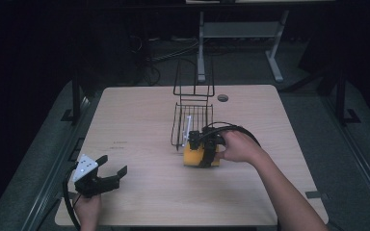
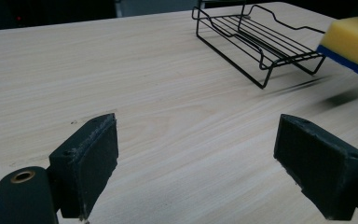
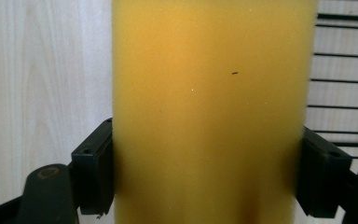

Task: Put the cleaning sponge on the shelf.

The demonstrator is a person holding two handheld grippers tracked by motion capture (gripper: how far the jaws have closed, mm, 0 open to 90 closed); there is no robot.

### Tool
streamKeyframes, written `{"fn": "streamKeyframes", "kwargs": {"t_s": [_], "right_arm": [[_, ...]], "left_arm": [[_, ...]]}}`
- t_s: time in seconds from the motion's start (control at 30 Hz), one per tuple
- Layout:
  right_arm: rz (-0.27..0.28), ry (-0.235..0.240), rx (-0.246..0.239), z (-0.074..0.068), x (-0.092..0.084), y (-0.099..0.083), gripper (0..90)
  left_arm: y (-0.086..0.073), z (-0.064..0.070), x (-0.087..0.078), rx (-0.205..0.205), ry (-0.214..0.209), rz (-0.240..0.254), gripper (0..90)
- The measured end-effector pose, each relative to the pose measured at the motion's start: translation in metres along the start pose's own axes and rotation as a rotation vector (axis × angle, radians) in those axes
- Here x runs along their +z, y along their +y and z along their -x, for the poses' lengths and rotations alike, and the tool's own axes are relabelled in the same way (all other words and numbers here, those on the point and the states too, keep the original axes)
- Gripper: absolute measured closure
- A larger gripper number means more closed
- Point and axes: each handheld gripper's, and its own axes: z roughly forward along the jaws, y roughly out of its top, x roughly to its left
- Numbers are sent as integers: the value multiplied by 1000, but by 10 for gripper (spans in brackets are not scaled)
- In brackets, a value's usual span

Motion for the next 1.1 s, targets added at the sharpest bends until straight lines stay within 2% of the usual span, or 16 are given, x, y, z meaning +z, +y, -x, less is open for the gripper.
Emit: {"fn": "streamKeyframes", "kwargs": {"t_s": [0.1,0.2,0.23,0.3,0.47,0.67,0.83,0.93,1.03,1.1], "right_arm": [[13,8,2,5,0,3,217],[-9,-2,-6,11,1,8,217],[10,11,2,15,1,9,217],[14,14,3,17,2,9,217],[-13,13,9,27,7,10,217],[6,19,13,37,6,15,217],[-10,6,9,43,5,22,217],[4,10,13,47,2,25,217],[-24,-12,-1,52,1,30,217],[-4,-9,-8,56,0,32,218]], "left_arm": [[0,0,0,1,-1,1,129],[0,0,-1,-1,0,3,129],[0,0,-1,-6,-1,5,130],[0,-1,-1,-4,0,3,130],[0,-1,-1,-5,0,4,130],[0,-1,-1,-5,0,4,130],[0,-2,-1,-6,-1,4,130],[0,-2,-1,-5,-1,5,130],[0,-2,-1,-6,-1,6,130],[0,-1,0,-8,-1,7,130]]}}
